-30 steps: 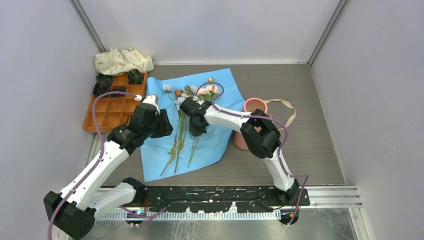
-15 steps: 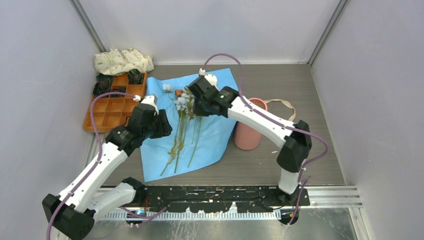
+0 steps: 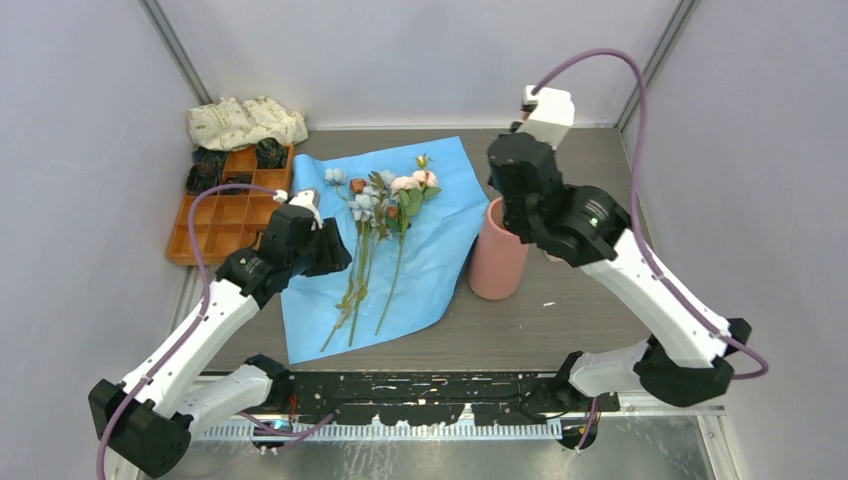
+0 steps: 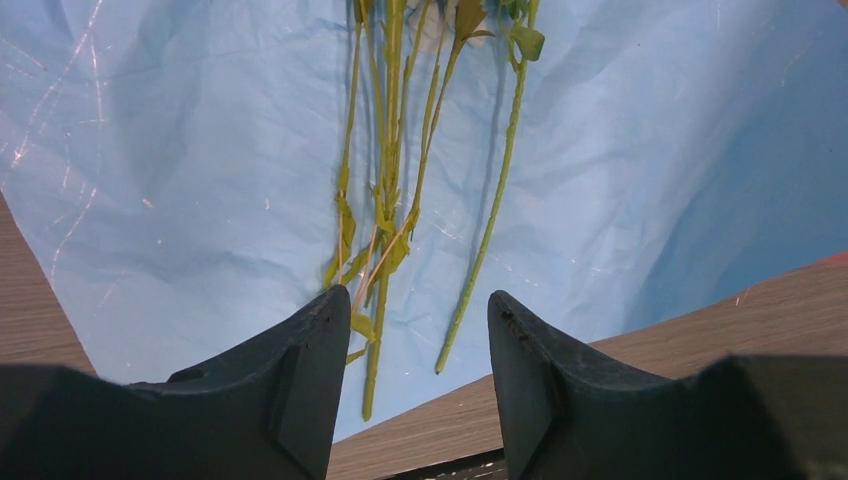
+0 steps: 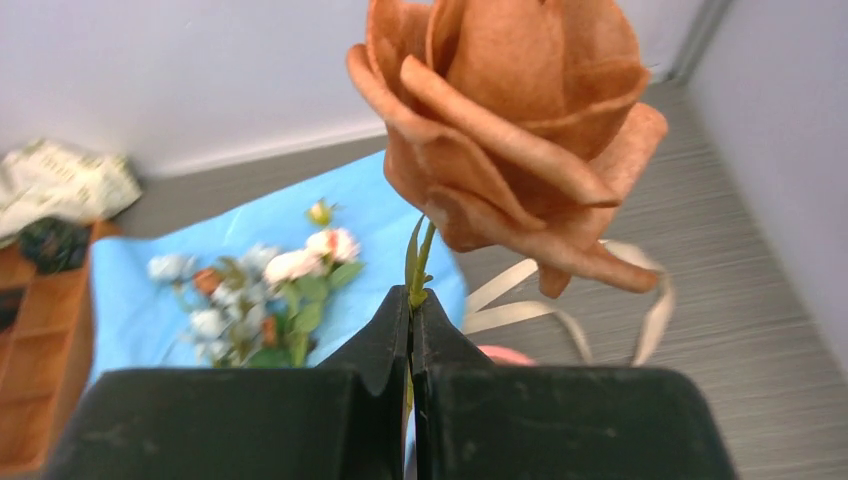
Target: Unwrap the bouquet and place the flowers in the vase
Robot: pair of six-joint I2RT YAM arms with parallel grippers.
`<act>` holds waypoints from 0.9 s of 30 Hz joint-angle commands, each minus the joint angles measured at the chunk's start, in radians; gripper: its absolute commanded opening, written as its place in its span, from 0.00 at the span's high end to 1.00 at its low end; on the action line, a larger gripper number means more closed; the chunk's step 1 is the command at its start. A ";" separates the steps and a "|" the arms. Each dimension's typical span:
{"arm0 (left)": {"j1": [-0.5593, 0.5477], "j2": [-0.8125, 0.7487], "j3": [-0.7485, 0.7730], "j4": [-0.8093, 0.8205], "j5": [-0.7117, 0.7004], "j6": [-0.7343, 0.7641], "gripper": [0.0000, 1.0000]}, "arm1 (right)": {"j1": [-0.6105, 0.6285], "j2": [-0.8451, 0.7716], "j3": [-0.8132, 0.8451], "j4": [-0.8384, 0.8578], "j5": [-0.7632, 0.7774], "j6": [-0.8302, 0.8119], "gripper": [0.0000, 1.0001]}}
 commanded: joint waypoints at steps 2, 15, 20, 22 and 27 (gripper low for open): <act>0.002 0.011 0.032 0.071 0.038 -0.015 0.46 | 0.001 -0.093 -0.084 0.108 0.277 -0.157 0.99; 0.002 0.009 0.031 0.082 0.045 -0.025 0.46 | 0.001 -0.145 -0.295 0.167 0.264 -0.133 0.99; 0.002 0.011 0.032 0.082 0.048 -0.028 0.47 | 0.001 -0.147 -0.355 0.129 0.238 -0.050 0.96; 0.002 0.011 0.030 0.083 0.049 -0.028 0.47 | 0.001 -0.159 -0.373 0.121 0.218 -0.019 0.86; 0.002 0.010 0.028 0.084 0.051 -0.030 0.47 | 0.001 -0.190 -0.400 0.104 0.192 0.021 0.56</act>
